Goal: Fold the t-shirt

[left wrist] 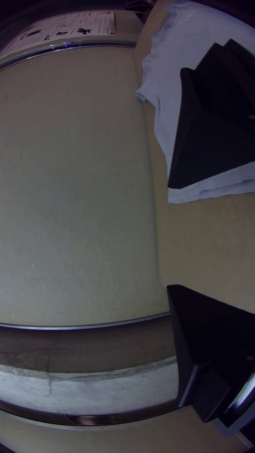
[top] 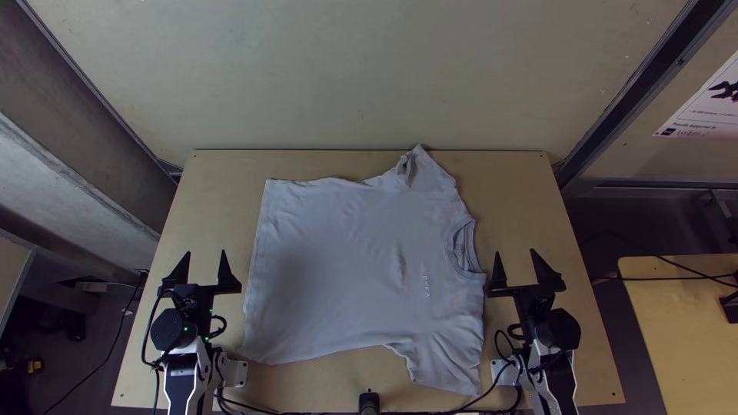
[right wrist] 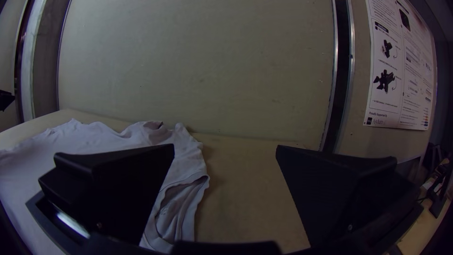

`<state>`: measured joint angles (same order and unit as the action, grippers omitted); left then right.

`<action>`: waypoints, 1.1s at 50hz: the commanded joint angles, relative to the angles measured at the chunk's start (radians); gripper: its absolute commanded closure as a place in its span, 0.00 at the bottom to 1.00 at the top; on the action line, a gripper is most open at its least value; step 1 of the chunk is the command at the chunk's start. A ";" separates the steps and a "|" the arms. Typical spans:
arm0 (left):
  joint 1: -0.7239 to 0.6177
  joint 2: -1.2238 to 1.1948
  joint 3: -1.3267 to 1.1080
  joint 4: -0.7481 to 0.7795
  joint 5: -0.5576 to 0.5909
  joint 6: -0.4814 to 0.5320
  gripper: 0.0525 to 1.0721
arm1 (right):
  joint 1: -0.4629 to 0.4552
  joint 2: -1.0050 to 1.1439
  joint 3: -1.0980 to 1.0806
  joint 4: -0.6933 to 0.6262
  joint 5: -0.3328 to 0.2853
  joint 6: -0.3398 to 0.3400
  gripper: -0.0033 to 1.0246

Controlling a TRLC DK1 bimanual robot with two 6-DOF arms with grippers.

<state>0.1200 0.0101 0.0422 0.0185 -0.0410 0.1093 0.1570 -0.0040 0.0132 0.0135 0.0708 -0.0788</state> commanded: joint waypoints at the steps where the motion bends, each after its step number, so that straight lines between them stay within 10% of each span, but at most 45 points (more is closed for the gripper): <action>1: 0.000 -0.010 -0.039 -0.014 -0.003 0.004 0.04 | 0.007 0.001 -0.007 -0.012 0.014 0.014 0.04; 42: -0.013 -0.010 -0.039 -0.020 0.026 0.001 0.04 | 0.007 0.001 -0.007 -0.012 0.015 0.016 0.04; 47: -0.014 -0.010 -0.039 -0.020 0.029 -0.007 0.04 | 0.033 0.001 -0.007 -0.012 0.014 0.143 0.04; 55: -0.019 -0.013 -0.034 -0.020 0.039 -0.017 0.04 | 0.065 -0.002 -0.001 -0.004 0.017 0.145 0.04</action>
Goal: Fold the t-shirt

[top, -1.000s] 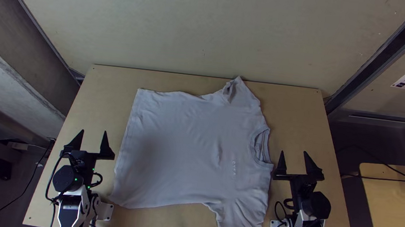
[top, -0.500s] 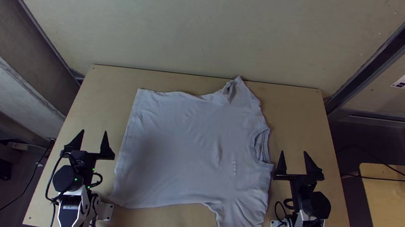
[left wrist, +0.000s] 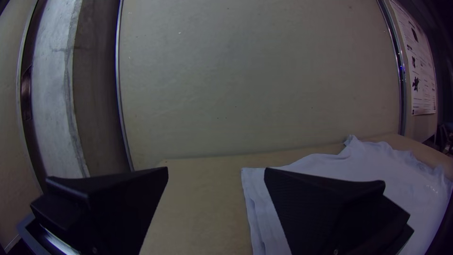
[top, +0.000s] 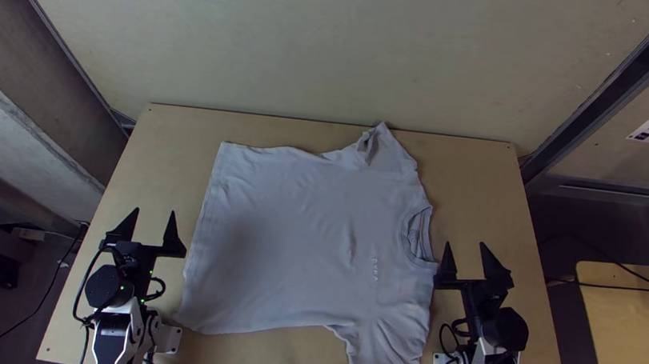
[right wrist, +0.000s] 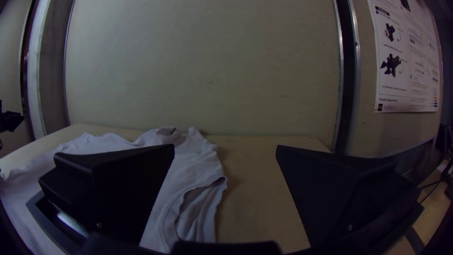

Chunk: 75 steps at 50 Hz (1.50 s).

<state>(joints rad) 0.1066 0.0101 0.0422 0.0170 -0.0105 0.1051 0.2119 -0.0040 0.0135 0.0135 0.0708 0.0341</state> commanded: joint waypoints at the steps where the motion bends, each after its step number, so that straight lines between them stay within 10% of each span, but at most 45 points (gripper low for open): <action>1: -0.005 -0.013 -0.031 -0.017 0.009 -0.010 0.04 | 0.009 -0.001 0.006 0.000 0.018 0.032 0.04; 49: -0.018 0.761 0.729 -0.103 0.009 -0.015 0.04 | -0.023 0.773 0.710 0.026 0.032 0.001 0.04; 75: -0.134 1.176 1.093 -0.258 0.006 -0.067 0.06 | 0.000 1.173 1.062 -0.165 0.038 0.070 0.04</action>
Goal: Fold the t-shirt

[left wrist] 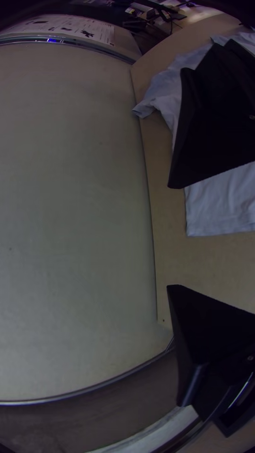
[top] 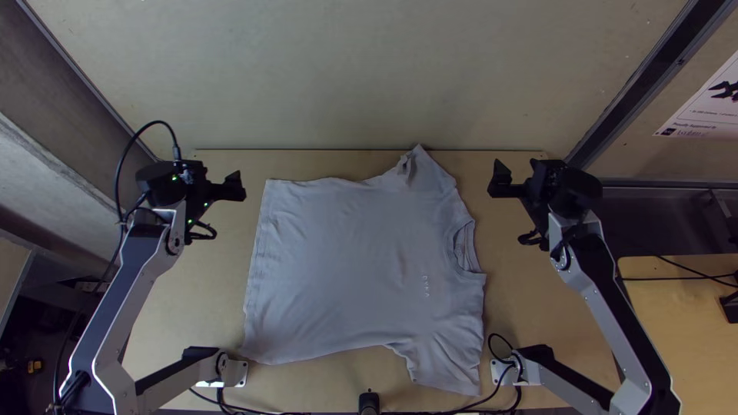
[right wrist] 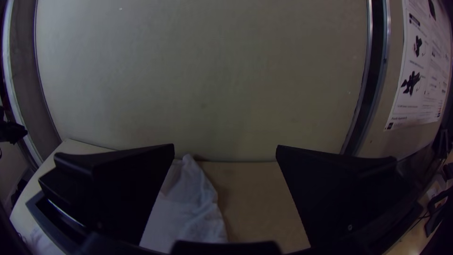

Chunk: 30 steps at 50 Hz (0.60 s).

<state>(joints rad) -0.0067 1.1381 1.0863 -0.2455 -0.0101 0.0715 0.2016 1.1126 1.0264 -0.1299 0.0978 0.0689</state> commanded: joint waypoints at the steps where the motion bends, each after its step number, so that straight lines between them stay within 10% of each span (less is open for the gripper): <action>1: -0.019 0.065 0.061 0.002 0.006 -0.044 0.06 | 0.009 0.070 0.060 -0.028 0.013 0.042 0.04; 30: -0.018 0.673 0.517 -0.288 -0.024 -0.170 0.14 | 0.039 0.334 0.262 -0.201 -0.001 0.210 0.04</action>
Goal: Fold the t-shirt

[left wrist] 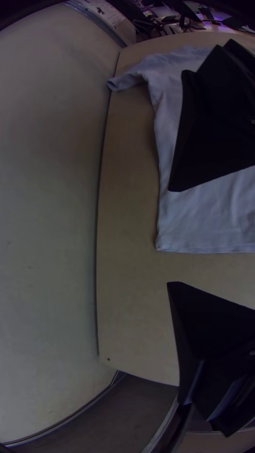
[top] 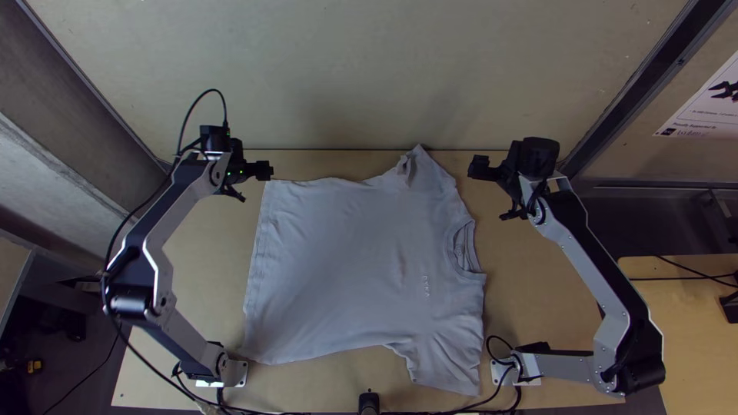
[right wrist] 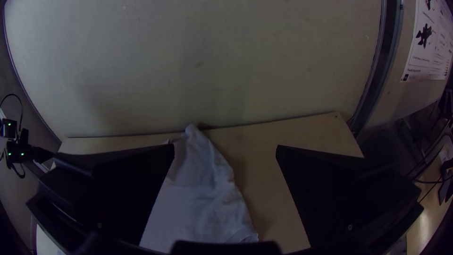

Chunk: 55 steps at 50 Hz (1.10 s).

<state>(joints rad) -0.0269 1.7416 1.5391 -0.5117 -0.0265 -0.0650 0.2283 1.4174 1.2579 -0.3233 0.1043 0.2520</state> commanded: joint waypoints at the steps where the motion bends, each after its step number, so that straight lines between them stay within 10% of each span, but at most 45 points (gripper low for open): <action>1: 0.002 0.082 0.073 -0.027 -0.007 -0.035 0.14 | 0.013 0.035 0.035 -0.010 -0.012 0.030 0.04; 38: -0.008 0.446 0.268 -0.088 -0.096 -0.019 0.15 | 0.013 0.338 0.224 -0.054 -0.049 0.104 0.04; 48: -0.024 0.457 0.268 -0.079 -0.096 0.001 0.95 | 0.023 0.506 0.405 -0.204 -0.051 0.116 0.04; 55: -0.027 0.441 0.256 -0.080 -0.087 -0.001 0.97 | 0.028 0.630 0.545 -0.309 -0.051 0.118 0.04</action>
<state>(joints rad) -0.0559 2.1639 1.7996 -0.5781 -0.1165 -0.0742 0.2470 1.9728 1.7184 -0.5808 0.0589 0.3454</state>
